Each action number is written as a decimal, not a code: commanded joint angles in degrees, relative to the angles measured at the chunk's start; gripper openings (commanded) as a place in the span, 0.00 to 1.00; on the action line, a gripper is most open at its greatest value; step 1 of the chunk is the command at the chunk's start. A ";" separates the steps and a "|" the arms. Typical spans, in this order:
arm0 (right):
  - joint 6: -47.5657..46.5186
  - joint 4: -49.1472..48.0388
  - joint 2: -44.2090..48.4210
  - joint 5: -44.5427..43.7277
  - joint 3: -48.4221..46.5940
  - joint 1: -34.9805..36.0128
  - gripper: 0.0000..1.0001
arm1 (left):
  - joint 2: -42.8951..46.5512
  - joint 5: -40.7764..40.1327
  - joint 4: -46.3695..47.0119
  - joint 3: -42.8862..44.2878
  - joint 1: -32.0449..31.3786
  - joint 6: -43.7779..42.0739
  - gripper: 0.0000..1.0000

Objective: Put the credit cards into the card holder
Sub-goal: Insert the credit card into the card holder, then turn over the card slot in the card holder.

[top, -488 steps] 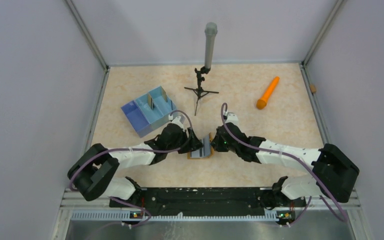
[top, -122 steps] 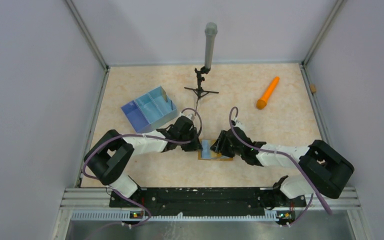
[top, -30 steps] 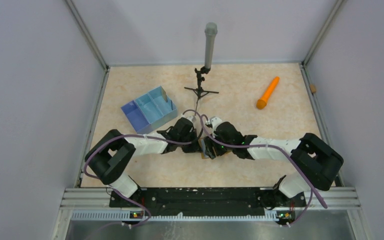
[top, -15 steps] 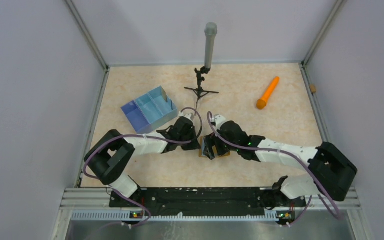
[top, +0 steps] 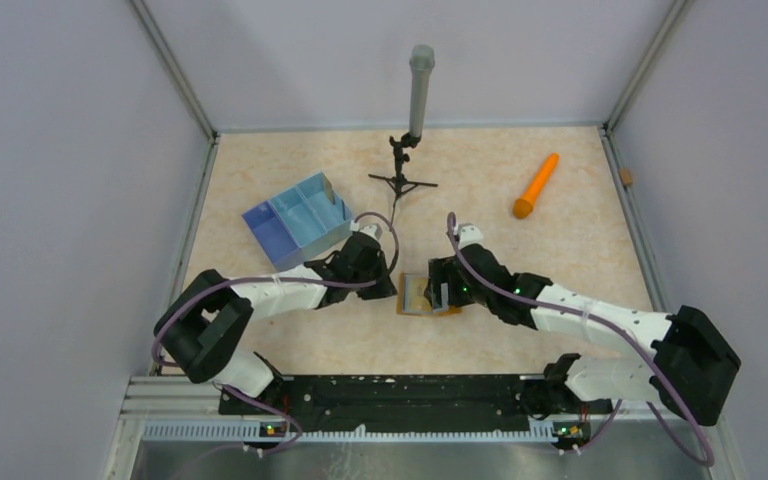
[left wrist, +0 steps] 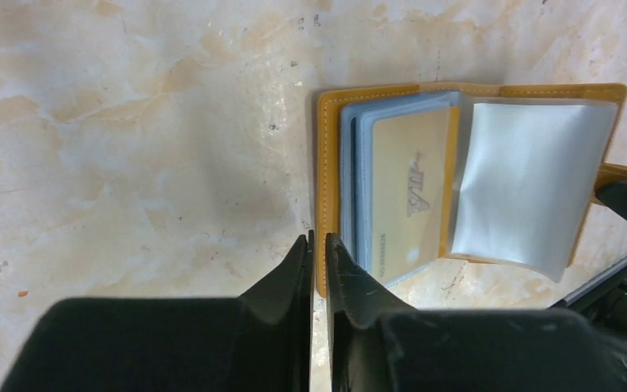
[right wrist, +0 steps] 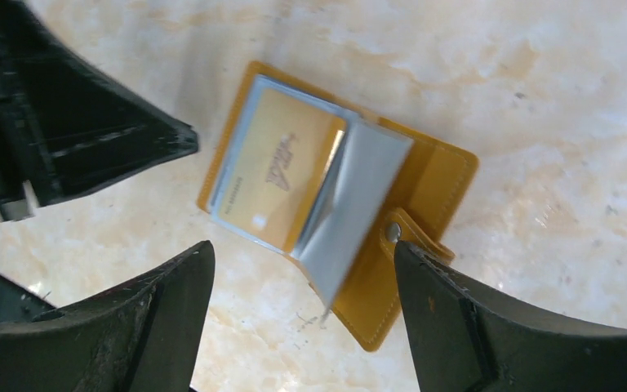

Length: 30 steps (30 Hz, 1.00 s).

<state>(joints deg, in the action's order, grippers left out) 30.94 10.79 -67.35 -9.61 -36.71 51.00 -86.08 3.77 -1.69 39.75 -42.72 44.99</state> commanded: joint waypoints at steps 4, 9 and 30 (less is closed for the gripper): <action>8.09 8.00 3.73 -9.19 2.63 0.30 0.80 | 2.48 1.30 0.46 -0.42 0.44 0.41 0.22; 10.39 6.06 1.08 -8.43 5.11 -0.81 0.80 | 2.26 2.38 1.23 -0.73 0.50 1.10 0.29; 13.42 0.39 -4.88 -5.23 11.93 -6.87 0.22 | 1.73 13.39 18.44 -7.84 3.16 8.21 0.51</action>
<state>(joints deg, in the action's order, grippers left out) 43.55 10.11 -70.04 -16.27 -26.96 44.71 -84.71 13.08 8.80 33.04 -39.77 50.63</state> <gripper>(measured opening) 0.232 0.504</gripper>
